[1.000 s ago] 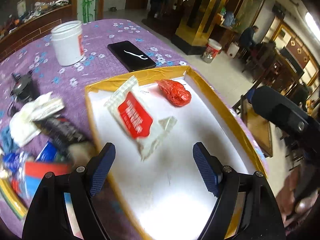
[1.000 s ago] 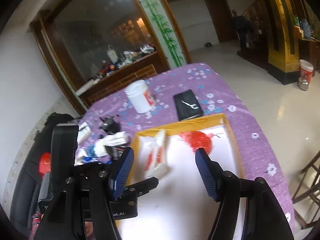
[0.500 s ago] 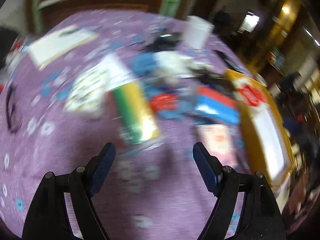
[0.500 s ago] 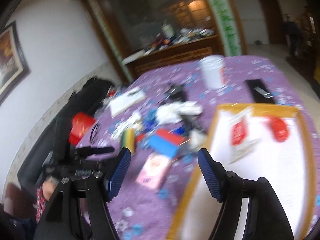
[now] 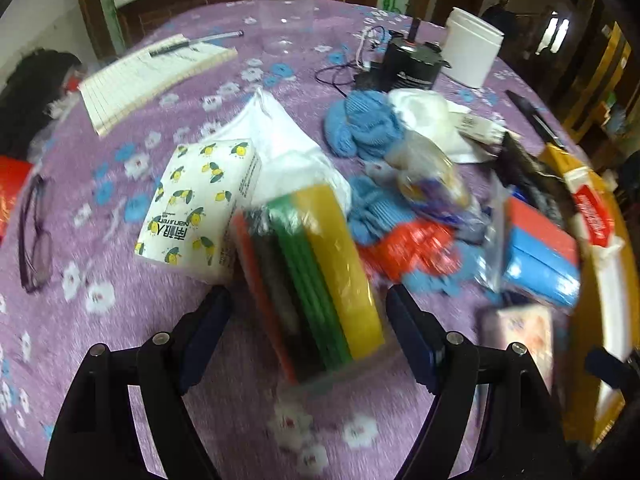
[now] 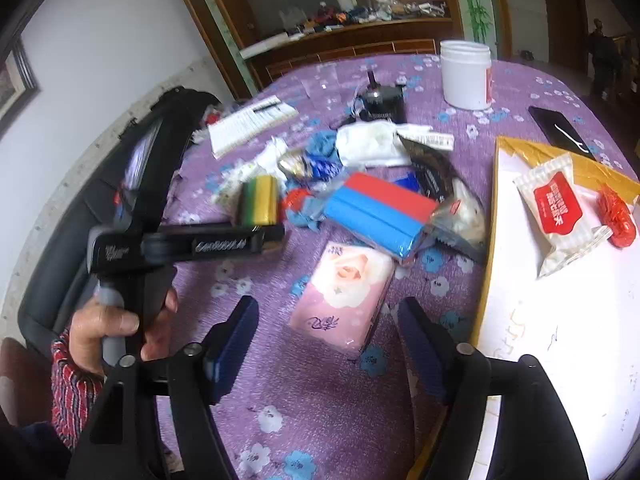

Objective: Organize soft objects
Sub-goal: 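Grasp the green-yellow sponge pack with the left tool while the right tool grasps the pink tissue pack, then carry the sponge pack and tissue pack over the tray, then open both tools to release the packs into the tray, then move both tools back to the items, right tool toward the blue-red sponge pack, then grasp the lemon-print tissue pack with the left tool while the right tool grasps the blue-red sponge pack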

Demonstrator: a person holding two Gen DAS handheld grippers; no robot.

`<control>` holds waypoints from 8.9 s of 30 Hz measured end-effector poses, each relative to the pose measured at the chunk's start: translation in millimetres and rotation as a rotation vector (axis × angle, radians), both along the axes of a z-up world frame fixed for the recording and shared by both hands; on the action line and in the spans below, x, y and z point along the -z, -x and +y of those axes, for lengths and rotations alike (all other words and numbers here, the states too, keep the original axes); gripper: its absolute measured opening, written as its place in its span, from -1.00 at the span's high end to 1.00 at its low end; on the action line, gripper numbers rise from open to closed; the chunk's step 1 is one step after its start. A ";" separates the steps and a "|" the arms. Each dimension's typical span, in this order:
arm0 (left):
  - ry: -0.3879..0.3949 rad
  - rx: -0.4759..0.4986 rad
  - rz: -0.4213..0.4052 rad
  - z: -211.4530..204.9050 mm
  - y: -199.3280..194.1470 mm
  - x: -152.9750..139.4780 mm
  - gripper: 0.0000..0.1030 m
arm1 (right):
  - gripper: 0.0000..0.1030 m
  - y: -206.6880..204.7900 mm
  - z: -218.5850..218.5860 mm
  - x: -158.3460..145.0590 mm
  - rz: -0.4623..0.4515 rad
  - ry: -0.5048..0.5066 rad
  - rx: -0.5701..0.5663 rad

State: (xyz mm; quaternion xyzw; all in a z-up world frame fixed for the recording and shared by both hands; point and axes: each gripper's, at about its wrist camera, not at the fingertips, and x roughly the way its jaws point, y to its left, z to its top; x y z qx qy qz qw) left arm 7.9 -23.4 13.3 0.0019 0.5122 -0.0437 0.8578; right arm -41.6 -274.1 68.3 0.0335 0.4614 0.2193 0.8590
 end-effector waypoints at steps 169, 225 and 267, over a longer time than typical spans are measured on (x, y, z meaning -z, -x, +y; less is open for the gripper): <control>0.202 0.495 -0.081 -245.9 51.4 -62.3 -0.13 | -0.22 -49.0 -230.0 -16.7 -0.094 -0.059 0.481; 0.160 0.144 -0.247 13.6 71.0 -29.2 -0.14 | -0.65 -83.6 30.6 22.9 -0.080 0.182 -0.063; -0.001 -0.007 -0.061 74.4 -48.8 -4.3 -0.04 | 0.12 -61.3 24.0 25.5 -0.117 -0.058 -0.160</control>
